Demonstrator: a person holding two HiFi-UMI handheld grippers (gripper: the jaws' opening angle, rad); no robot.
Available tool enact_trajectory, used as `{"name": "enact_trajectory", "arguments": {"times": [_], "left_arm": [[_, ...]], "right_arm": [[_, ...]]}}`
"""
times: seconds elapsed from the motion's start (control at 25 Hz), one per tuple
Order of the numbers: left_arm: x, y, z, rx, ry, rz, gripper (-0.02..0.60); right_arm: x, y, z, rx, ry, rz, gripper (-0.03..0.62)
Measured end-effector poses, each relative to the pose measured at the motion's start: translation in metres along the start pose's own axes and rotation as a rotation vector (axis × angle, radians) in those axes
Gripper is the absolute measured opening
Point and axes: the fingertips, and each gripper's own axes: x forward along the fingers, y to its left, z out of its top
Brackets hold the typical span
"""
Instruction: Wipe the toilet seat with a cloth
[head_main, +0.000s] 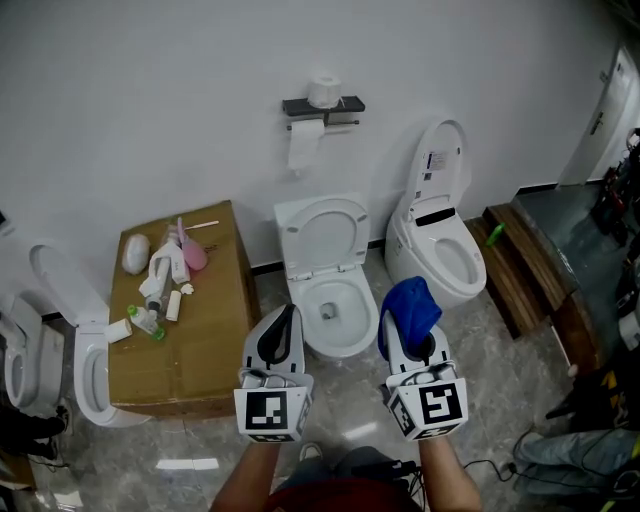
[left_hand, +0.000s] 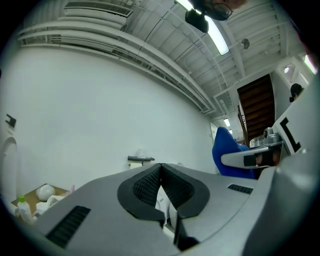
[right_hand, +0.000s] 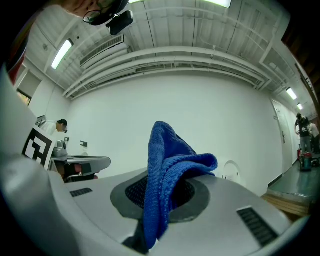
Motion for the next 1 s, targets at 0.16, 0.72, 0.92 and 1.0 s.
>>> {"name": "enact_trajectory", "arguments": {"times": [0.16, 0.72, 0.92, 1.0], "left_arm": [[0.033, 0.010, -0.011, 0.005, 0.007, 0.018, 0.015], [0.195, -0.019, -0.031, 0.022, -0.069, 0.176, 0.015], [0.226, -0.016, -0.044, 0.059, -0.055, 0.210, 0.015], [0.235, -0.012, -0.049, 0.057, -0.053, 0.214, 0.015]], "right_arm": [[0.034, -0.013, -0.007, -0.001, -0.009, 0.022, 0.061], [0.152, -0.152, -0.024, -0.005, -0.043, 0.174, 0.061], [0.179, -0.170, -0.040, 0.011, -0.024, 0.192, 0.061], [0.190, -0.173, -0.046, 0.009, -0.018, 0.191, 0.061]]}}
